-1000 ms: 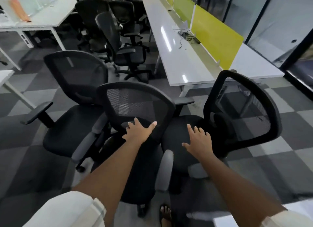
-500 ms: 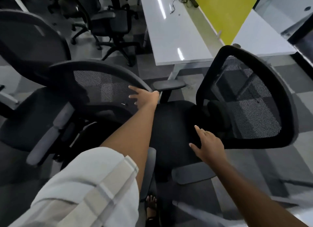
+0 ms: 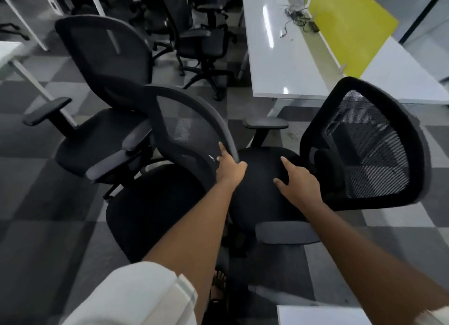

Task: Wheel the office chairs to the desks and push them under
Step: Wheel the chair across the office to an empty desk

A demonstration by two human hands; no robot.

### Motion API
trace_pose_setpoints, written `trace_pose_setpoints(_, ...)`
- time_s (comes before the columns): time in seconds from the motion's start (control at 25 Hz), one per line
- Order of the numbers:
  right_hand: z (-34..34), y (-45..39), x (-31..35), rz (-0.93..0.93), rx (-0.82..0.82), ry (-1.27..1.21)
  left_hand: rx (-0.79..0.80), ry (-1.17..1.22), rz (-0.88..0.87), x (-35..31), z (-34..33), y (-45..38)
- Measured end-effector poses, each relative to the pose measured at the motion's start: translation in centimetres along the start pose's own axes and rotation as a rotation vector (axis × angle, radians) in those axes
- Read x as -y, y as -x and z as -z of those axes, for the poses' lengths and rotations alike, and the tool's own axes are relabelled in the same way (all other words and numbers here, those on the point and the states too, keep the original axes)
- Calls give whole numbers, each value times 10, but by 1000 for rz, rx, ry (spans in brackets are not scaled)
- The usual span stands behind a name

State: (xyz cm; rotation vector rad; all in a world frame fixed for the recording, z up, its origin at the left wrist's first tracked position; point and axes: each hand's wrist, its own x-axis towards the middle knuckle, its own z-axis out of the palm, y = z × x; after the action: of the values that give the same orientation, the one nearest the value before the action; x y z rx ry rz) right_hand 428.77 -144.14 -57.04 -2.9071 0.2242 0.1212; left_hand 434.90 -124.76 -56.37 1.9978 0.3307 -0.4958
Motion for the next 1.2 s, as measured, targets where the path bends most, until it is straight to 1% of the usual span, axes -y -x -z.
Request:
trace_pose_setpoints(0.16, -5, 51, 17, 81, 80, 71, 184, -97, -42, 63, 24, 84)
trace_pose_setpoints(0.24, -10, 78, 33, 162, 113, 126, 255, -116, -47, 99, 44, 130)
trace_pose_setpoints(0.32, -16, 98, 56, 253, 104, 178, 309, -157, -34, 139, 70, 169)
trace_pose_setpoints(0.4, -19, 115, 82, 364, 56, 256, 328, -225, -22, 178, 101, 202)
trace_pose_setpoints(0.48, -18, 124, 106, 477, -1, 363, 345, -373, -8, 206, 133, 225)
trace_pose_setpoints(0.6, -17, 120, 133, 607, -5, 548, 377, -704, 43, 230, 177, 245)
trace_pose_setpoints(0.72, -14, 100, 146, 703, 78, 723, 331, -1098, 202, 240, 214, 254)
trace_pose_setpoints(0.76, -14, 95, 152, 748, 116, 767, 317, -1170, 247, 239, 223, 256)
trace_pose_setpoints(0.8, -16, 92, 159, 790, 167, 773, 316, -1162, 256, 238, 229, 255)
trace_pose_setpoints(0.92, -23, 108, 184, 927, 346, 722, 339, -916, 78, 224, 221, 251)
trace_pose_setpoints(0.96, -26, 117, 191, 957, 387, 691, 331, -892, 41, 223, 216, 251)
trace_pose_setpoints(1.0, -30, 126, 196, 958, 403, 638, 315, -912, 18, 225, 215, 250)
trace_pose_setpoints(1.12, -40, 149, 202, 921, 379, 516, 242, -1039, -73, 250, 226, 252)
trace_pose_setpoints(1.2, -44, 169, 212, 908, 372, 462, 158, -1122, -153, 267, 243, 262)
